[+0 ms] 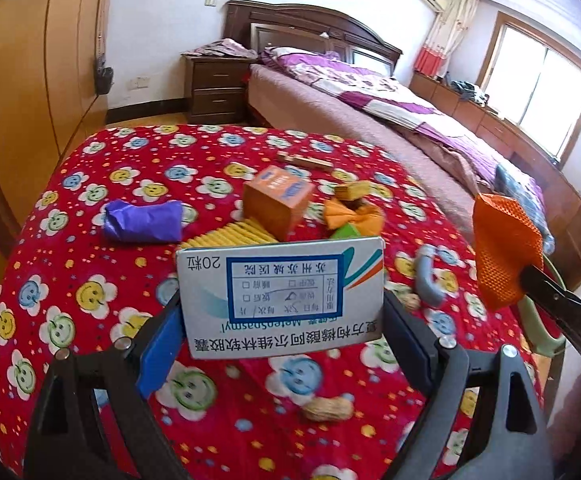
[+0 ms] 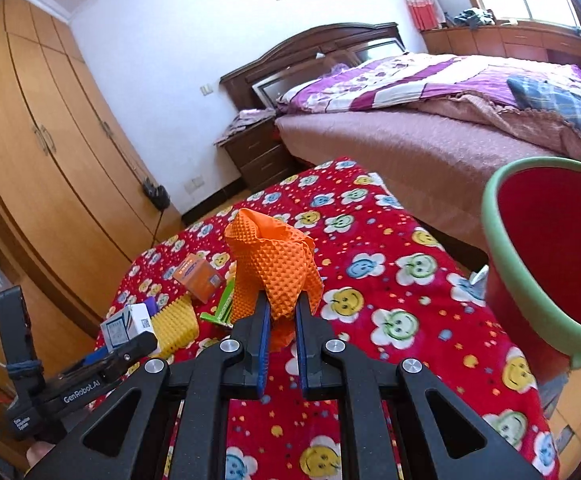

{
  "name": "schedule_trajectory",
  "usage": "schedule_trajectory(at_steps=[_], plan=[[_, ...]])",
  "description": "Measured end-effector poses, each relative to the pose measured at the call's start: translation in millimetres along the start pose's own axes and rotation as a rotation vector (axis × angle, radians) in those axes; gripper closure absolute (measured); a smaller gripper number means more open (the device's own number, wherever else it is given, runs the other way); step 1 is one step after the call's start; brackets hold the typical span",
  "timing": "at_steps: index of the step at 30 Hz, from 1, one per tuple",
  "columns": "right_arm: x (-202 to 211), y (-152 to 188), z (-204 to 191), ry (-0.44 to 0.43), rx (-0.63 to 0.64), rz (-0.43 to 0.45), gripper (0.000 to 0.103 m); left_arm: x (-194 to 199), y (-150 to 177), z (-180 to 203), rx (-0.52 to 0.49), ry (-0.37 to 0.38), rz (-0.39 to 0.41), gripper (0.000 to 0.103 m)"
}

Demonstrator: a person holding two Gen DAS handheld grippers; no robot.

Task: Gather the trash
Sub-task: 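Carry the medicine box and orange mesh bag over the red bucket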

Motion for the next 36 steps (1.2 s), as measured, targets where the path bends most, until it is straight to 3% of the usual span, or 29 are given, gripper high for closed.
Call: schedule_trajectory(at_steps=[36], plan=[[87, 1, 95, 0.103, -0.161, 0.141, 0.092, 16, 10, 107, -0.181, 0.062, -0.015, 0.012]])
Point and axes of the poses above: each gripper's, at about its wrist camera, not at the fingertips, and x roughly against the way its jaws point, z to its right, y to its underside, the point moved 10 cm from there along -x, roughly the way its jaws point, and after that the axes turned 4 degrees about -z, right-handed, at the moved point
